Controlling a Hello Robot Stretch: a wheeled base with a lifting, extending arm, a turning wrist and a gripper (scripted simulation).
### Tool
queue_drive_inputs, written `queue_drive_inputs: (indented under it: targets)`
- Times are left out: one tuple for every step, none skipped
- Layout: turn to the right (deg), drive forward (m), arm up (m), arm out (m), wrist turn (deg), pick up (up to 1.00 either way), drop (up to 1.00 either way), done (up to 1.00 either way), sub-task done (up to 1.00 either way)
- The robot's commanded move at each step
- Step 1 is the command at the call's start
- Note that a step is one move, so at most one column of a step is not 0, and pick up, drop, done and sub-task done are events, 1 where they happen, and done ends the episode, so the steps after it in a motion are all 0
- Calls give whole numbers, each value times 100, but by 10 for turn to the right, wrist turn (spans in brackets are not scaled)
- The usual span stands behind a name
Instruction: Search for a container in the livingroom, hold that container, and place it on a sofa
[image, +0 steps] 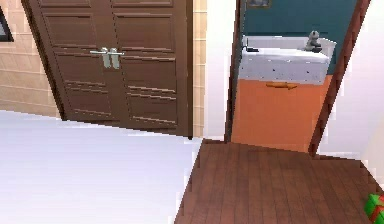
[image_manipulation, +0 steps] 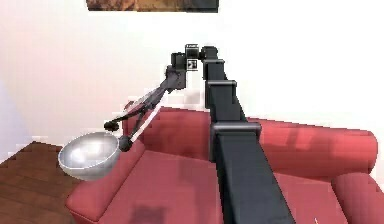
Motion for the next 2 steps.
queue_drive_inputs:
  targets:
    - [0,0,0,0,450,0,0,0,0]
    - [0,0,0,0,450,0,0,0,0]
